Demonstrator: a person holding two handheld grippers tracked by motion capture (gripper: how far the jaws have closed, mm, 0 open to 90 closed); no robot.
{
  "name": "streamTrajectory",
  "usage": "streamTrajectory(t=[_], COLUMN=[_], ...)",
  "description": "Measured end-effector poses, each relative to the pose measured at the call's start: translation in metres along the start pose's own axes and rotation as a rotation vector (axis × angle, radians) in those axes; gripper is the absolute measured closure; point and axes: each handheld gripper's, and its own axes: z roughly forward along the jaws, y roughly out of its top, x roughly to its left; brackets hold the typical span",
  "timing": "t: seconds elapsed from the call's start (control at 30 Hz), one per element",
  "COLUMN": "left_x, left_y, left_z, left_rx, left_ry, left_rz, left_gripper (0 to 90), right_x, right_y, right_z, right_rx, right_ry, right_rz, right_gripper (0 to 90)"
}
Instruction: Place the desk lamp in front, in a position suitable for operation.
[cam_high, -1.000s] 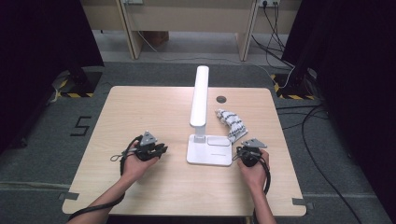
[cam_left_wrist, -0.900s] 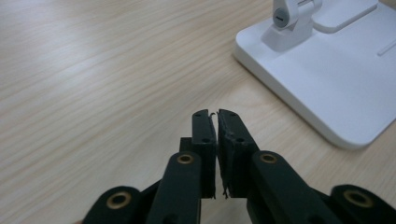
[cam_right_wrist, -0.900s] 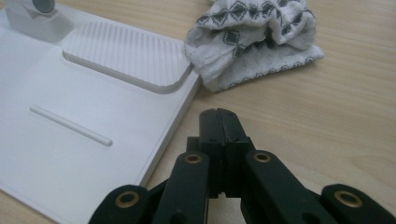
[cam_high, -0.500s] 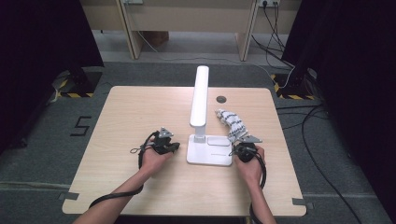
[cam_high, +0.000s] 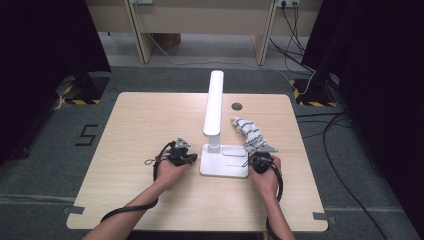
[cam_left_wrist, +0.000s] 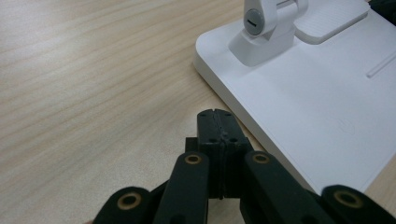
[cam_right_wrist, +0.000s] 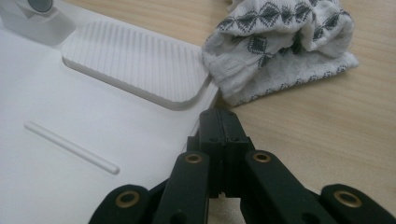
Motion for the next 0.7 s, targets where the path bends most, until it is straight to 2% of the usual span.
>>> streamTrajectory(t=[0.27, 0.37, 0.7], left_x=[-0.0044, -0.0058, -0.0061], left_y=[0.0003, 0.0009, 0.0009], left_z=[0.0019, 0.0022, 0.0021], left_rx=[-0.002, 0.003, 0.004], left_ry=[-0.014, -0.016, -0.013], left_rz=[0.006, 0.014, 0.017], left_gripper=[89.6, 89.6, 89.5], right_x=[0.0016, 0.0018, 0.0051], right_y=[-0.0005, 0.0000, 0.0009], right_z=[-0.0001, 0.0005, 0.0018], right_rx=[0.000, -0.003, -0.005], right_ry=[-0.003, -0.003, -0.004], right_rz=[0.009, -0.007, -0.007], right_gripper=[90.0, 90.0, 90.0])
